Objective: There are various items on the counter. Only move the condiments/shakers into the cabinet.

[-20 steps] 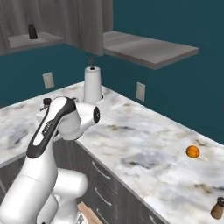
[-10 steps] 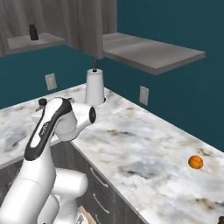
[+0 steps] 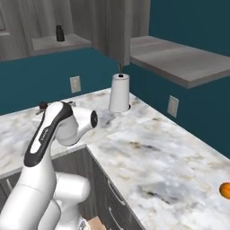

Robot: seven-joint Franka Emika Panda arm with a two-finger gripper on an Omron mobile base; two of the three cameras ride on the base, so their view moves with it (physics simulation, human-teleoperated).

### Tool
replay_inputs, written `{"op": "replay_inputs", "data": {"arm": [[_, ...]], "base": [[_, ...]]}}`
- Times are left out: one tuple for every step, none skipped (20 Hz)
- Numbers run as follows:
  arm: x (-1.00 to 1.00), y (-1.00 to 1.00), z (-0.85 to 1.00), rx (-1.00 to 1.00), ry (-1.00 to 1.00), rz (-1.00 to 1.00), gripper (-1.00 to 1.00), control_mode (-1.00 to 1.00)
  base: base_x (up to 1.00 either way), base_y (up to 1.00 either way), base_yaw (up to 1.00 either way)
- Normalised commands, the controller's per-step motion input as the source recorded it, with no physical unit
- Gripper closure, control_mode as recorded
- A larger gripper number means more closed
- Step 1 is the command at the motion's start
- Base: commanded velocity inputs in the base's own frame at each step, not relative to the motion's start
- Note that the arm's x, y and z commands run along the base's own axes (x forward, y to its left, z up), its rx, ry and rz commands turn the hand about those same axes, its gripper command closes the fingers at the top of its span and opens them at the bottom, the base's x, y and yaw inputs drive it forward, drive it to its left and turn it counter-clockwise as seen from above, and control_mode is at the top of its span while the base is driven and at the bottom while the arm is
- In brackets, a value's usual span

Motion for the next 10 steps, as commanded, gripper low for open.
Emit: {"op": "replay_inputs", "data": {"arm": [[0.00,0.00,0.00,0.00,0.00,0.00,1.00,1.00],[0.00,0.00,0.00,0.00,0.00,0.00,1.00,1.00],[0.00,0.00,0.00,0.00,0.00,0.00,1.00,1.00],[0.00,0.00,0.00,0.00,0.00,0.00,1.00,1.00],[0.00,0.00,0.00,0.00,0.00,0.00,1.00,1.00],[0.00,0.00,0.00,0.00,0.00,0.00,1.00,1.00],[0.00,0.00,0.00,0.00,0.00,0.00,1.00,1.00],[0.00,0.00,0.00,0.00,0.00,0.00,1.00,1.00],[0.00,0.00,0.00,0.00,0.00,0.00,1.00,1.00],[0.00,0.00,0.00,0.00,0.00,0.00,1.00,1.00]], "base": [[1.00,0.14,-0.05],[1.00,0.29,-0.10],[1.00,0.30,-0.10],[1.00,0.29,-0.10],[1.00,0.30,-0.07],[0.53,0.40,0.25],[-0.18,0.00,0.57],[-0.50,0.00,0.68],[-0.54,0.00,0.66],[-0.27,0.00,0.57]]}}
